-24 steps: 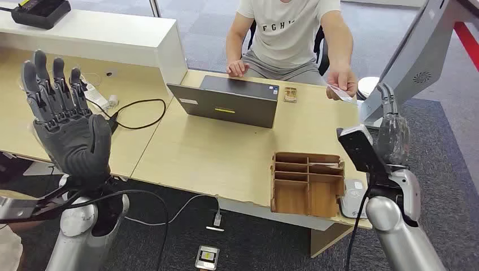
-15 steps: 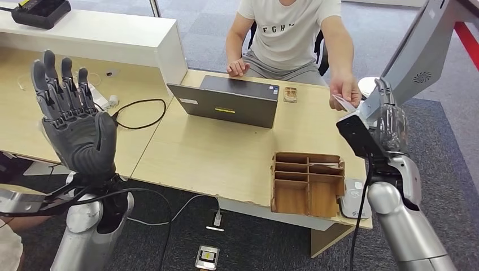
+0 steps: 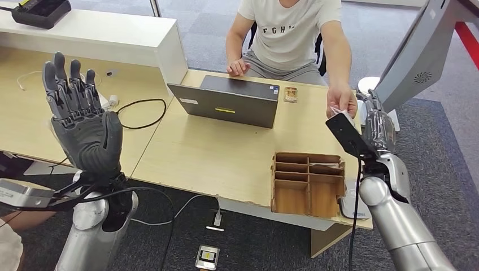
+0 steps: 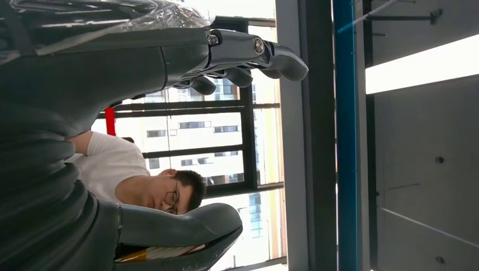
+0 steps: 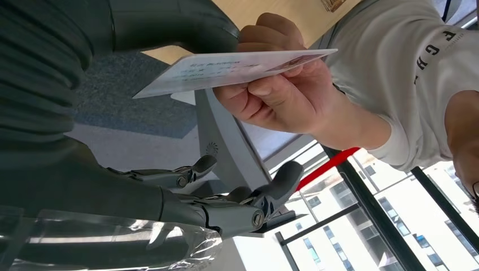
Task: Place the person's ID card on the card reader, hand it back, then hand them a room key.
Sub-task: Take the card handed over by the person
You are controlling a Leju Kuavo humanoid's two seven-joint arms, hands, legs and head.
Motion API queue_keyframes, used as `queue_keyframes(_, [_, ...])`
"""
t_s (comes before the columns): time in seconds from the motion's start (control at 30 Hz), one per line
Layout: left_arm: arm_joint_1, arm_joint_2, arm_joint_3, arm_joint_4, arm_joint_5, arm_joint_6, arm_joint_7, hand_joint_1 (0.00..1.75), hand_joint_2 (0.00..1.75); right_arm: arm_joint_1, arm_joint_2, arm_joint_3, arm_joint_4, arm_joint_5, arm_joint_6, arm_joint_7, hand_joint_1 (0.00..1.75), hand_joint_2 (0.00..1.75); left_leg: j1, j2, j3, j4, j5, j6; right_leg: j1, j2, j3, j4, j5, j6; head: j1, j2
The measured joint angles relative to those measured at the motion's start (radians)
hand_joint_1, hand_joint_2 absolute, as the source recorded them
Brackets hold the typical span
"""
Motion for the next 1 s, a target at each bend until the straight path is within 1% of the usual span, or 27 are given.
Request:
queue_keyframes(0.37, [-0.004,-0.007,0.002,0.01,-0.002,-0.016,-0.002,0.0,1.75,-0.001,0.003,0.006,0.042,0.0,-0.006,0.0,1.75,1.75,0.0,0.0,0.0,0.0,0.0,0.0,0.0,0.0,0.0,0.0,0.0,0.0,0.0,0.0])
queue_keyframes(1.0, [-0.004,-0.009,0.005,0.014,-0.008,-0.008,-0.002,0.0,1.75,0.006,0.005,0.013,0.041,0.0,-0.006,-0.018,1.75,1.75,0.0,0.0,0.0,0.0,0.0,0.0,0.0,0.0,0.0,0.0,0.0,0.0,0.0,0.0])
